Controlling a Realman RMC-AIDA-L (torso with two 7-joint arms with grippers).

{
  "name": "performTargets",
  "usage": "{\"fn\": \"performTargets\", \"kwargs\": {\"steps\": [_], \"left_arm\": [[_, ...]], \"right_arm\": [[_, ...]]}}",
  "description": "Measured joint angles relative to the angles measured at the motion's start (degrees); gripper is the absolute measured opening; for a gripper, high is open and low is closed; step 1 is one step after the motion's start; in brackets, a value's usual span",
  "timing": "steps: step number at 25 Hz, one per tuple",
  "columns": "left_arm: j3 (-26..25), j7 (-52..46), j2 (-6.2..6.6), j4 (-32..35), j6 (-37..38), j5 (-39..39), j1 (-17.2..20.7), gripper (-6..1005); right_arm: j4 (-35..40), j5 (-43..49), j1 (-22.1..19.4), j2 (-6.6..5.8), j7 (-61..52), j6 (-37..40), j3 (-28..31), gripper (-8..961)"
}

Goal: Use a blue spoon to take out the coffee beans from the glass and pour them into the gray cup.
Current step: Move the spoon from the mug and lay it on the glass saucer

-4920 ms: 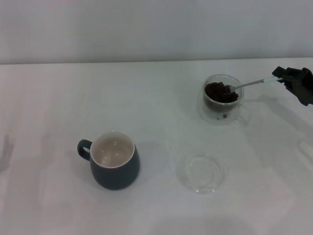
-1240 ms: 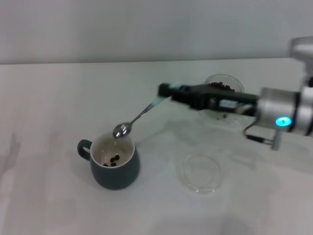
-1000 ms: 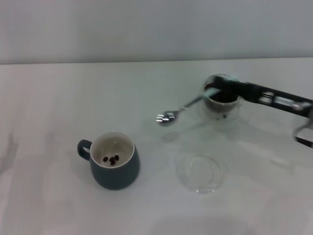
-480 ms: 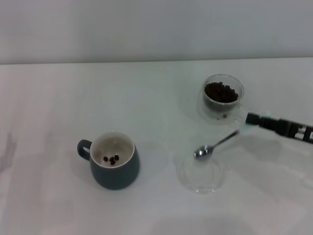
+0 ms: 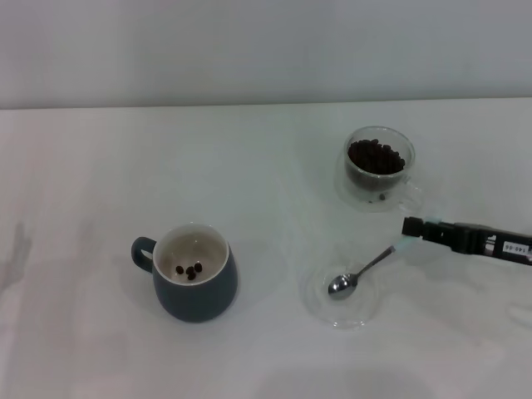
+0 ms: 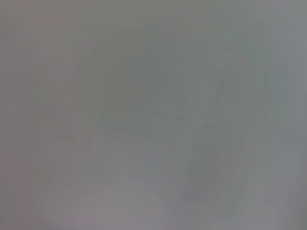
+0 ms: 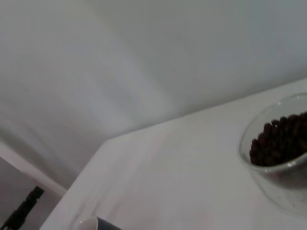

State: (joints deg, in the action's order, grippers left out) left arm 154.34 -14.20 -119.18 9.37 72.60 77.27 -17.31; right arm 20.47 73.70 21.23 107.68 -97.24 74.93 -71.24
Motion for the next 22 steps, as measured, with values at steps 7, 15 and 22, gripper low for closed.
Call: {"fn": "performTargets", "kwargs": {"steps": [7,15,22], "left_arm": [[-0.1,0.0,0.00,-0.1,-0.1,0.0,-0.2,787],[0.0,-0.1,0.00,-0.1,-0.1,-0.2,-0.5,787],[-0.1,-0.1,0.00,-0.1,-0.1,-0.1,-0.5,787]], "right_arm": [[-1.1,1.5,0.7,1.51,-0.2,-0.5,0.0,179],[-1.3,3.0,1.3,2.34,-0.2,-2.3,0.0,180],[-1.0,3.3,1.4,2.81,2.3,-4.5,0.2,181]]}}
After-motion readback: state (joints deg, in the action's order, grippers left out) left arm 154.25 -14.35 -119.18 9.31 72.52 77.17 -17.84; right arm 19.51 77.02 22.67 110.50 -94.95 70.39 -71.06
